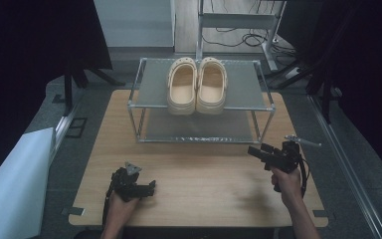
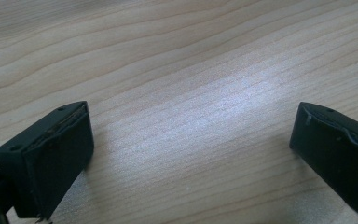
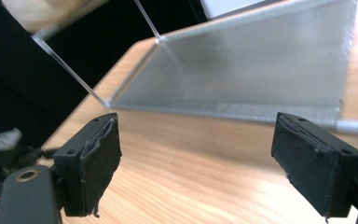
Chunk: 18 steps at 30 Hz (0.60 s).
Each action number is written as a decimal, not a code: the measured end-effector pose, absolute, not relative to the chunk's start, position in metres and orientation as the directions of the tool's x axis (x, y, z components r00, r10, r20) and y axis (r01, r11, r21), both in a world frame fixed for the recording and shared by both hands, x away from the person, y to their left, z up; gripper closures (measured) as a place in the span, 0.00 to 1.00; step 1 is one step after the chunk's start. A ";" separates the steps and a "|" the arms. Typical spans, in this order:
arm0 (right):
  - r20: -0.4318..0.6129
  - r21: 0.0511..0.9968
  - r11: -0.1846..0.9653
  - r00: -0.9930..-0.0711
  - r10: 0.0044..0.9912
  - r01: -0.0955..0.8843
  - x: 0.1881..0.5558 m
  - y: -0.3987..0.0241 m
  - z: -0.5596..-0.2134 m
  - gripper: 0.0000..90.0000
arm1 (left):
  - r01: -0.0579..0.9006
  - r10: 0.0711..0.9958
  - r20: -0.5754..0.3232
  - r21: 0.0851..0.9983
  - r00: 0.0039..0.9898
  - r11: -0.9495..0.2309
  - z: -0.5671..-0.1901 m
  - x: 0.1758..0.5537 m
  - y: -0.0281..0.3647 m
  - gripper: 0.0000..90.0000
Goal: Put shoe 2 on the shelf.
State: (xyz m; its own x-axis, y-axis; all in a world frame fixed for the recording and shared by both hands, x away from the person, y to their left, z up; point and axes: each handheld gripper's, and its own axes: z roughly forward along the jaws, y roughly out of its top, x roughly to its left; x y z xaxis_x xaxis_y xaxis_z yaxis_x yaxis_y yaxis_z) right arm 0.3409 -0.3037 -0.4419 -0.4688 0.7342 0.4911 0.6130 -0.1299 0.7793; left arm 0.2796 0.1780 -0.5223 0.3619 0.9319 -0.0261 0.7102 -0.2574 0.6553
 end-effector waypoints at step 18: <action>0.159 0.757 0.233 -0.518 0.841 0.611 0.322 -0.289 -0.502 0.09 | 0.710 0.932 -0.026 0.655 0.362 -0.257 -0.522 0.280 0.178 0.00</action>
